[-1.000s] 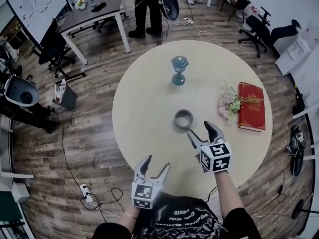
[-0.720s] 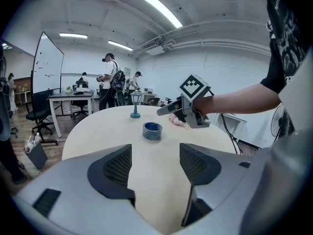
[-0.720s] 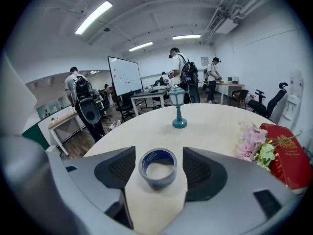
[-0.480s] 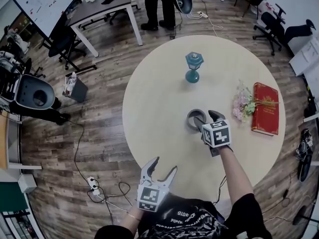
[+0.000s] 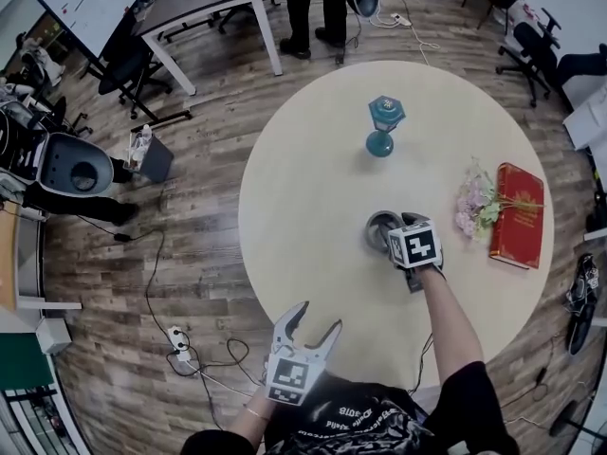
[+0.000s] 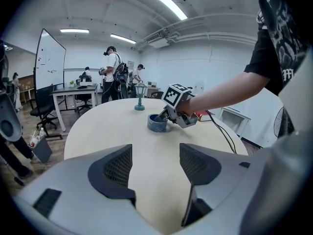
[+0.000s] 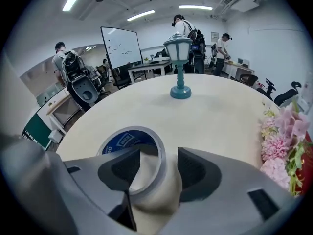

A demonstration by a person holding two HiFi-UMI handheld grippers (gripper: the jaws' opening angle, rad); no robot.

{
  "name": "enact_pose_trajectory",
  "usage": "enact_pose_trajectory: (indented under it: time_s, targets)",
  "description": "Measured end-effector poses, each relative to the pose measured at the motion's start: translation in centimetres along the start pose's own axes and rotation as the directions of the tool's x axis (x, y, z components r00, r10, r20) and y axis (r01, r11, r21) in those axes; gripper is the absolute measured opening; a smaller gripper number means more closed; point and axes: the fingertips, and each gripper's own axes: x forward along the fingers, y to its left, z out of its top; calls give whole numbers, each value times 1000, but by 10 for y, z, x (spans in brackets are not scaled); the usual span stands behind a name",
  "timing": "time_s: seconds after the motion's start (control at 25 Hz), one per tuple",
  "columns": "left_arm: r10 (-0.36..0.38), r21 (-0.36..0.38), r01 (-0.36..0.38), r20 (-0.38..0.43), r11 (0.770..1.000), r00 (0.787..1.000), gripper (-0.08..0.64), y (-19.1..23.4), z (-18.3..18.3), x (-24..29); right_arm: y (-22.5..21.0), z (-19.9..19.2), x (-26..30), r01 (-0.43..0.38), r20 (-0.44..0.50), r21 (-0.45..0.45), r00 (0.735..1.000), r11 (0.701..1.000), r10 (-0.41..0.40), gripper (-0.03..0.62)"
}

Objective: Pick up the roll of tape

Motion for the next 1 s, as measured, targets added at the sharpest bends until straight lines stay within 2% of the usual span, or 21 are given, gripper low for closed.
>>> enact_pose_trajectory:
  time_s: [0.2,0.24,0.28,0.32,0.6,0.8,1.0]
  targets:
    - [8,-10,-8,-9,1000,1000,318,4,-3,3,-5,0,2,33,-3,13,999,999,-33,211]
    - [7,-11,-8,-10,1000,1000,318,5,-3,4,-7,1,2,40,2,15,999,999,-40,183]
    - [7,-12,-7,-12,1000,1000,318,6,-3,4,-8,0,4,40,9,22,999,999,-40,111]
    - [8,-13,-8,-13,1000,1000,318,6,-4,4,-7,-1,5,33,17,33,999,999,-34,92]
    - [17,-25,-18,-34,1000,999,318,10,-14,-3,-7,-2,3,56,18,16,998,998,-56,86]
    - [25,-36,-26,-30,999,999,318,12,-16,-5,-7,11,-16,85,103,43,991,995,-89,83]
    - [22,-32,-22,-2,999,1000,318,12,-8,-5,0,30,-47,100,190,23,976,995,-103,81]
